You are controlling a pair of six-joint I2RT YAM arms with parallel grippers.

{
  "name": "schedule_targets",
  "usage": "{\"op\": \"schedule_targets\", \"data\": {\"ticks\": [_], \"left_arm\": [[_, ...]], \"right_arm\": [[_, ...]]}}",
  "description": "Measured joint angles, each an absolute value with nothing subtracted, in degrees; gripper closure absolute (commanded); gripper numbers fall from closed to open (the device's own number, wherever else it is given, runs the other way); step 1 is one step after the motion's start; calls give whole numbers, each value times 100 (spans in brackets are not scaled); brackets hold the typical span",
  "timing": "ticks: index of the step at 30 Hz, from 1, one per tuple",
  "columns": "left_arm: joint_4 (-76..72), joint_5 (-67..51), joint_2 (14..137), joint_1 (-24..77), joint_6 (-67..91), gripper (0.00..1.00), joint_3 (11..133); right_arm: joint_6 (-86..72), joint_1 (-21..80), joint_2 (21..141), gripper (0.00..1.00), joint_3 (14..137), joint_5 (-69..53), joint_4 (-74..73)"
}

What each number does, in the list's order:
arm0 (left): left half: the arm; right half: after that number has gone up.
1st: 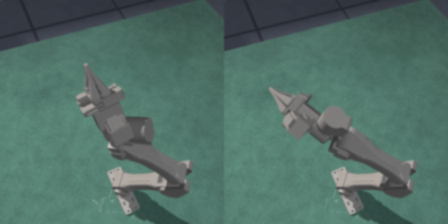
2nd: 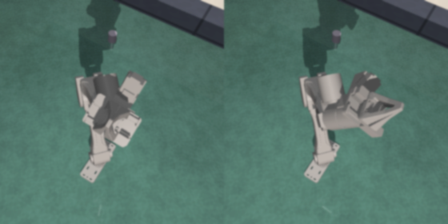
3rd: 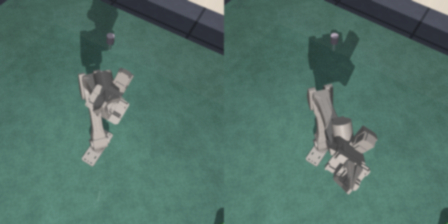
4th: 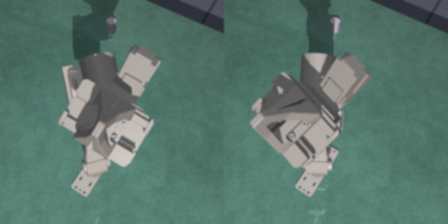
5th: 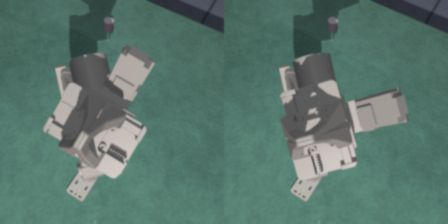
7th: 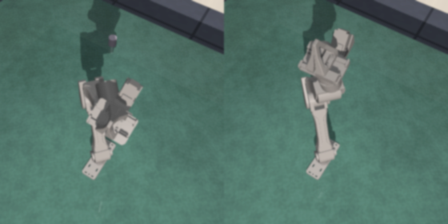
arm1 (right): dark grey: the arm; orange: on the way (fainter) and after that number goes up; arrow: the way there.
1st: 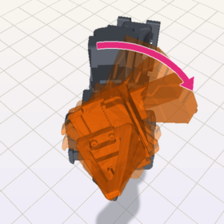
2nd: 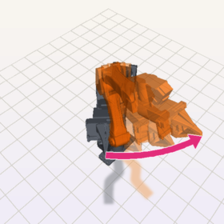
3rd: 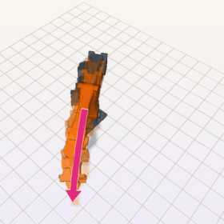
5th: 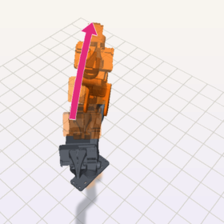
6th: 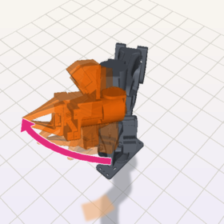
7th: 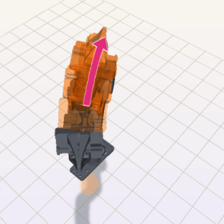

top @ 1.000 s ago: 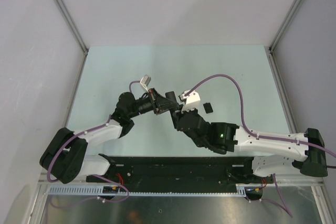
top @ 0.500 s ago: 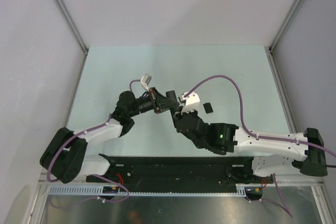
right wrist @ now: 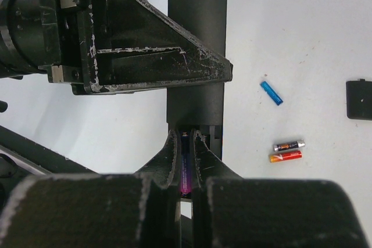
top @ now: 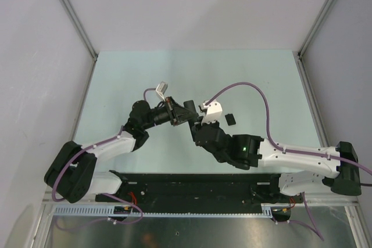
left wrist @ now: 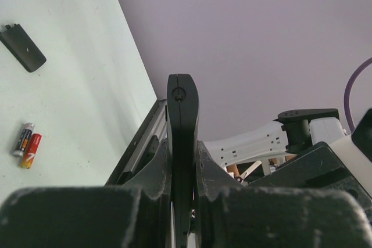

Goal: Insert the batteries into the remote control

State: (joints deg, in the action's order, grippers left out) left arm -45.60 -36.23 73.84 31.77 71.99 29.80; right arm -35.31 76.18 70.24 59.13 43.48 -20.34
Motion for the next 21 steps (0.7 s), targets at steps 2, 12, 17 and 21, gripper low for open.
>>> {"op": "schedule_targets", "data": {"ticks": [2,12,17,21], "left_arm": [[-4523,-3612,7384,3175,7194,100,2980],[-4246,-3551,7384,3153,7046,100,3116],[-4150,-3500,7384,3131,6989,100,3127],[-4034,-3474,7384,3120,6934,100,3140]], "right_arm": [[-3575,7559,7054,100,5940,4276,-2062],[-3750,7303,7120,100,6010,3892,-2115],[-3785,7212,7196,100,6042,3741,-2112],[-3802,7177,7249,100,6047,3667,-2112]]}}
